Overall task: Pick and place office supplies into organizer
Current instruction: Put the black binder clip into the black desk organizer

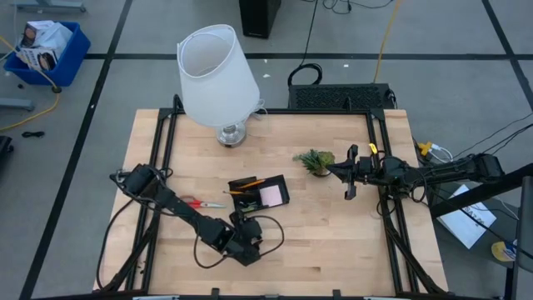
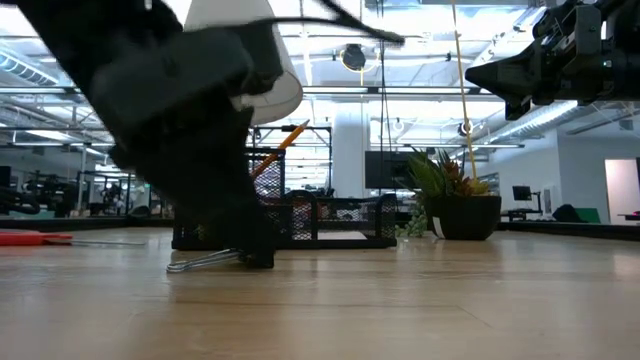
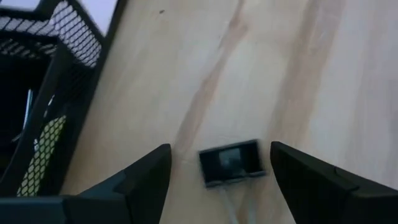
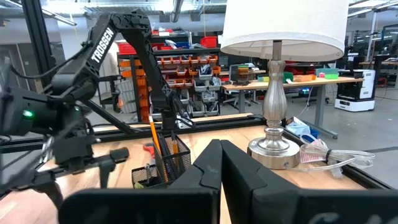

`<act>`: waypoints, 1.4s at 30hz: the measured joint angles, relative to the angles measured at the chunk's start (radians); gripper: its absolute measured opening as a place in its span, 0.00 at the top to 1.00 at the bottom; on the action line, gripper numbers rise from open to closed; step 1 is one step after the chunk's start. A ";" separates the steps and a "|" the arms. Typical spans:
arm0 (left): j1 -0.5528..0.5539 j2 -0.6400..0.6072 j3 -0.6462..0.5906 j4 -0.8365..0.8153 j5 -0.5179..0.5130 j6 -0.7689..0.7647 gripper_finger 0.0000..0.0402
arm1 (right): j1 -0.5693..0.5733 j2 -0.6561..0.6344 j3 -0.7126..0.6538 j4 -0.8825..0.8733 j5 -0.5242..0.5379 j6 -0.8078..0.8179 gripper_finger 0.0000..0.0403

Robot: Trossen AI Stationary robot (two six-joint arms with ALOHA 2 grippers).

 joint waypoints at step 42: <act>-0.001 -0.139 -0.078 0.013 -0.176 -0.114 0.61 | 0.000 0.000 0.000 0.002 0.000 0.000 1.00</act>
